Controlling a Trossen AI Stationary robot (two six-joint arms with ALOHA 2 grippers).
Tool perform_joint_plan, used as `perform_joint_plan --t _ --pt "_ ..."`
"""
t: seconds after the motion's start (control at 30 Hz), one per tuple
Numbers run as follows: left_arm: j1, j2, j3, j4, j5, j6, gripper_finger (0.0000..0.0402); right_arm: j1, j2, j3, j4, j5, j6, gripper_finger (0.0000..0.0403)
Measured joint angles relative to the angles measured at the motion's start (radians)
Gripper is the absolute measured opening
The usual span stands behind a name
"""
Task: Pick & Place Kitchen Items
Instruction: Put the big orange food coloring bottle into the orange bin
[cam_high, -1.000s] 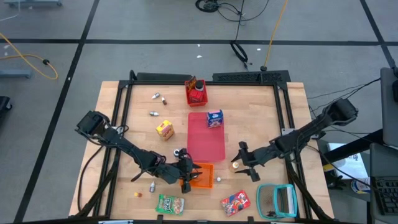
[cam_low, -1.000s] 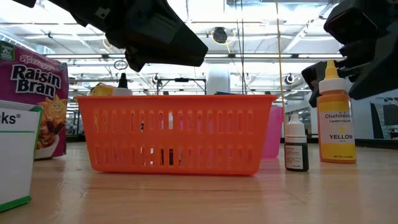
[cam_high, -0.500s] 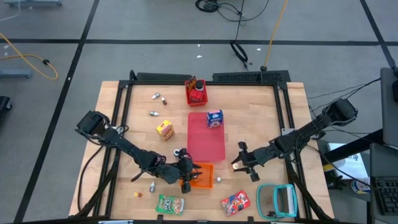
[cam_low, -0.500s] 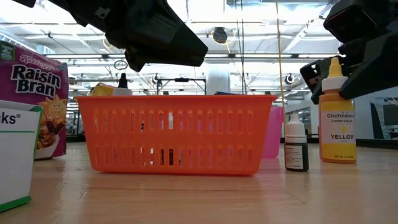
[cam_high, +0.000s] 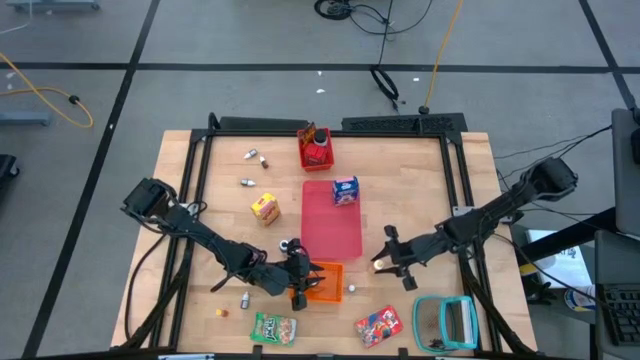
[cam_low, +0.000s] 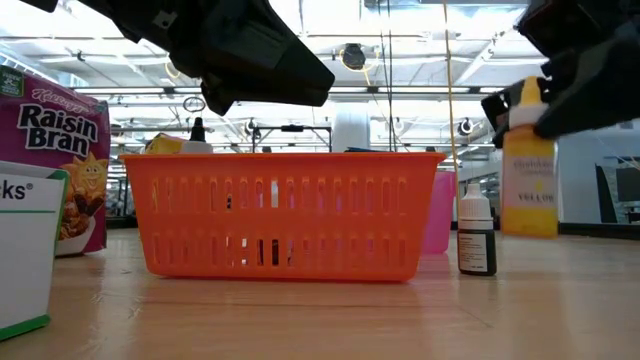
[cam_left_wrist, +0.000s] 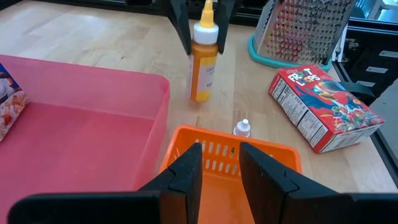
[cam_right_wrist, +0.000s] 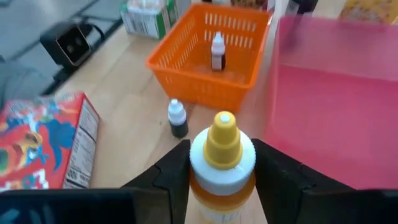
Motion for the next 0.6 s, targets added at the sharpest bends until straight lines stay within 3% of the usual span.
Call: perform_joint_plan --t 0.3,0.6 --pt "-0.001 0.0 0.0 0.0 0.0 0.0 0.0108 -0.038 -0.098 0.021 -0.025 0.0 0.049 0.0136" --pt "0.0 0.0 0.0 0.0 0.0 0.0 0.0108 -0.044 -0.053 0.173 -0.104 -0.021 -0.02 0.0136"
